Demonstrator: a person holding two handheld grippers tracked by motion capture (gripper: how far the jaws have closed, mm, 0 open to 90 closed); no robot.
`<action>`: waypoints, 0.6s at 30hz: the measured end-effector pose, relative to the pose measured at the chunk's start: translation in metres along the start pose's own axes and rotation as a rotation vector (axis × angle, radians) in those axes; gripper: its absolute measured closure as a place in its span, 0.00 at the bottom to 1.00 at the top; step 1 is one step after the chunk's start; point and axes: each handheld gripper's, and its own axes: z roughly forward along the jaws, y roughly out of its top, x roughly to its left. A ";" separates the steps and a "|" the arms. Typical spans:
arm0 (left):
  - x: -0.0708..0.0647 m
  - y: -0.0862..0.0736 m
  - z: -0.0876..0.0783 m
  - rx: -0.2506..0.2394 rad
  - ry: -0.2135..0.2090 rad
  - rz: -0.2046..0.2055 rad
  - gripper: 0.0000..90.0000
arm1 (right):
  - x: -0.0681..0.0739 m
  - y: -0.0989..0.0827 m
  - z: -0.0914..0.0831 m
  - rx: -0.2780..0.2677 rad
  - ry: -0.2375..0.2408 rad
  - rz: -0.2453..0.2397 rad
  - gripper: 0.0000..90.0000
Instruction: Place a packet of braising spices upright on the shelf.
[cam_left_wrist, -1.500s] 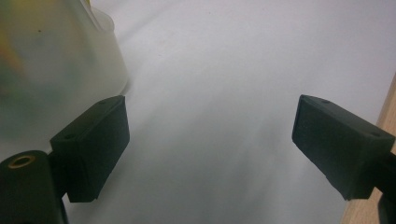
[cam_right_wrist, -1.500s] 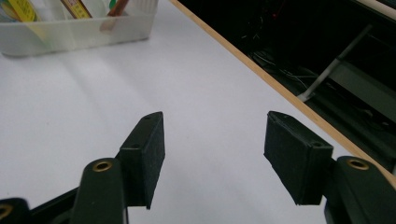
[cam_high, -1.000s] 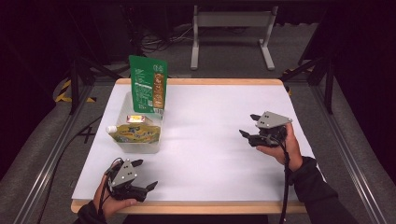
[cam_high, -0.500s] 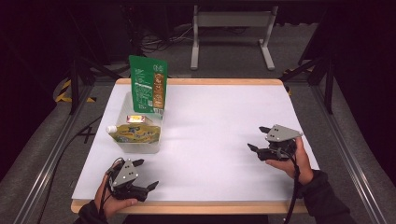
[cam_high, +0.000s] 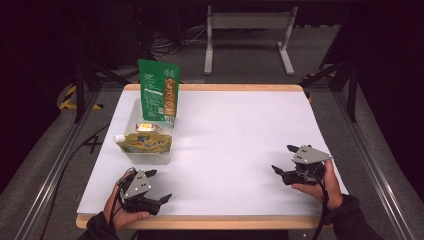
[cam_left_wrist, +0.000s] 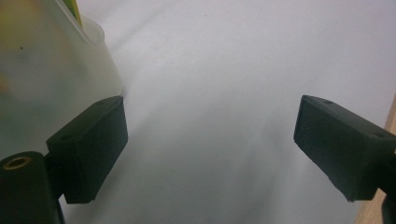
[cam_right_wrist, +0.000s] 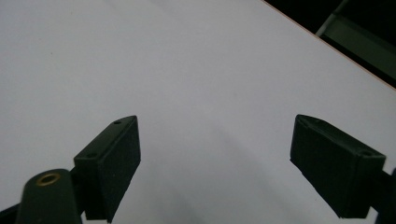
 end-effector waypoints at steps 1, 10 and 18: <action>0.000 0.000 0.000 0.000 -0.001 0.002 0.12 | 0.000 -0.003 -0.002 -0.005 0.000 0.013 0.19; 0.003 -0.001 -0.002 -0.009 0.004 -0.009 0.12 | -0.001 -0.027 -0.019 -0.003 -0.032 0.078 0.17; 0.008 -0.006 -0.010 -0.033 0.018 -0.042 0.12 | -0.002 -0.050 -0.032 -0.007 -0.065 0.125 0.17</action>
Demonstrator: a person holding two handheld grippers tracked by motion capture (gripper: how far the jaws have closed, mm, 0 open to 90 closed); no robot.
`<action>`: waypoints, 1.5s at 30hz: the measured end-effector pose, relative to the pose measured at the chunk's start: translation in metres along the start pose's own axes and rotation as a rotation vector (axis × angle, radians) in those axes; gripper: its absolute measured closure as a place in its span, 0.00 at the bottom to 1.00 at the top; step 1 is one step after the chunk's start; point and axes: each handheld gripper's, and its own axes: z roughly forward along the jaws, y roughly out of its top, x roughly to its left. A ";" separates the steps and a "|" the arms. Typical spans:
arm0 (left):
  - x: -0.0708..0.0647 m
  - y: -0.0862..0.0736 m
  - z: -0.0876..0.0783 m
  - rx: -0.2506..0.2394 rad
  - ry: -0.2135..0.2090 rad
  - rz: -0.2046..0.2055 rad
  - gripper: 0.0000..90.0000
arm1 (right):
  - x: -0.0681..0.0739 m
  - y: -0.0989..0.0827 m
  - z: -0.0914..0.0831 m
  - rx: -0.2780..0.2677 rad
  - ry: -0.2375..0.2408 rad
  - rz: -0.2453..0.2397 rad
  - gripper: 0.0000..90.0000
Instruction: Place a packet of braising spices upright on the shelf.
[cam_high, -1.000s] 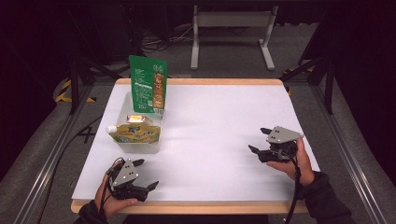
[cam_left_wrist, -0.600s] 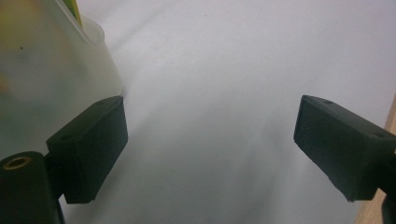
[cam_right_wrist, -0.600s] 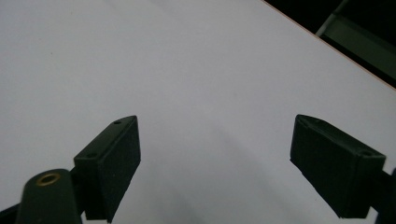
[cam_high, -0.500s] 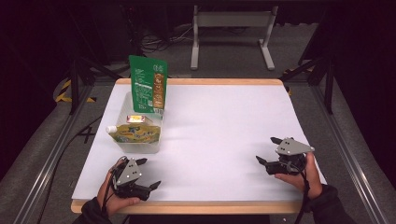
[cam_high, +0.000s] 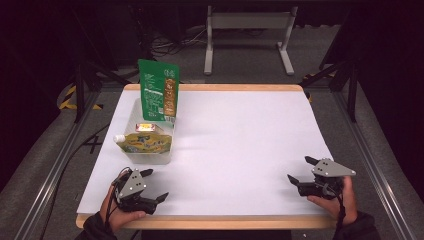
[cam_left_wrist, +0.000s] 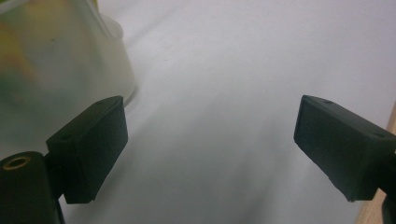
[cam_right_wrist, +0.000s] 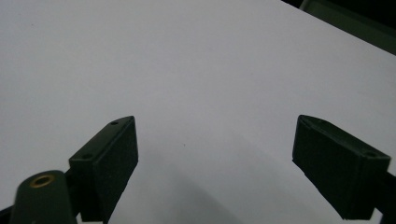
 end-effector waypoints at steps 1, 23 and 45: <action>0.001 0.000 -0.001 -0.005 0.005 0.001 0.12 | 0.000 -0.003 -0.001 0.001 -0.007 0.003 0.17; 0.003 0.000 -0.006 -0.049 0.008 -0.021 0.12 | -0.003 -0.015 -0.016 -0.041 -0.077 0.054 0.16; 0.004 0.002 -0.002 -0.029 0.022 -0.025 0.12 | -0.003 -0.014 -0.016 -0.043 -0.092 0.020 0.17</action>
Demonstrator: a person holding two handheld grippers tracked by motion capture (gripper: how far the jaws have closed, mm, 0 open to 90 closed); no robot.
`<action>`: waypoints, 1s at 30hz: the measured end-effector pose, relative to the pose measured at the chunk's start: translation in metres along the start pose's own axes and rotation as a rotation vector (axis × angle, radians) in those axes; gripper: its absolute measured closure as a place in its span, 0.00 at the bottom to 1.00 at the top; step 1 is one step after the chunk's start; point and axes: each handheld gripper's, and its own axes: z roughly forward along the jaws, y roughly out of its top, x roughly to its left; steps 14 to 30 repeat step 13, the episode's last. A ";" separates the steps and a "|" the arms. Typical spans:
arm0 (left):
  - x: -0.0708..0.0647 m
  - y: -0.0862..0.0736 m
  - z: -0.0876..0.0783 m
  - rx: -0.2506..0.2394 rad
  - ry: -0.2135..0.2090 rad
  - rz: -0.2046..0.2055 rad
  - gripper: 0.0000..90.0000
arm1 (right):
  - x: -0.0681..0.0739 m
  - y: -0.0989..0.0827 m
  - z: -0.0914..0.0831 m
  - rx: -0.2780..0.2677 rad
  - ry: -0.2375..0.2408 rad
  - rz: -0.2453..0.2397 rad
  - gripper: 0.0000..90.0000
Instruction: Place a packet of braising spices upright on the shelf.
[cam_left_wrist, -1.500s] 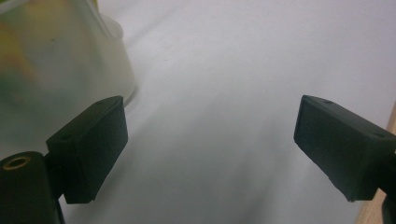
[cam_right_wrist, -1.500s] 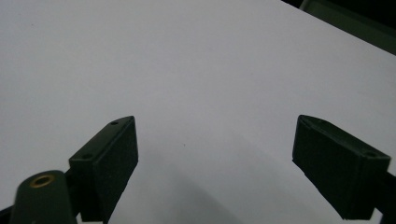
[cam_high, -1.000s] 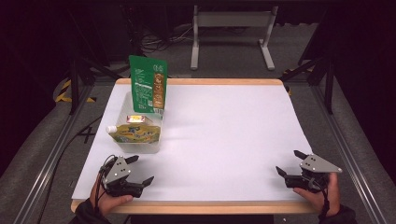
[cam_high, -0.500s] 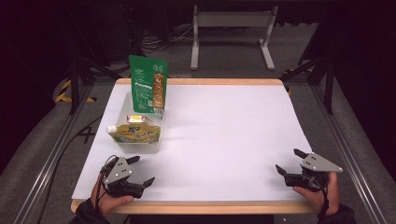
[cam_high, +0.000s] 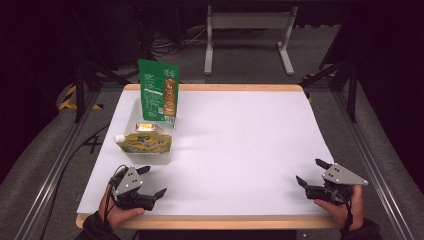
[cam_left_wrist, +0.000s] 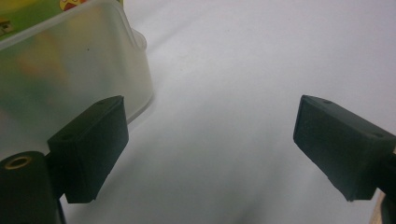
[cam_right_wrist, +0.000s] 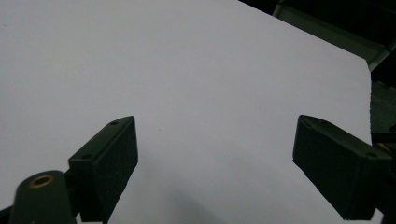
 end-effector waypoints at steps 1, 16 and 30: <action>0.000 0.000 0.000 -0.001 -0.002 0.000 0.12 | 0.000 0.000 0.000 0.002 -0.003 -0.002 0.17; 0.002 -0.001 0.001 -0.002 -0.008 -0.009 0.12 | -0.003 -0.001 0.001 0.006 -0.013 0.005 0.17; 0.002 -0.001 0.001 -0.002 -0.008 -0.009 0.12 | -0.003 -0.001 0.001 0.006 -0.013 0.005 0.17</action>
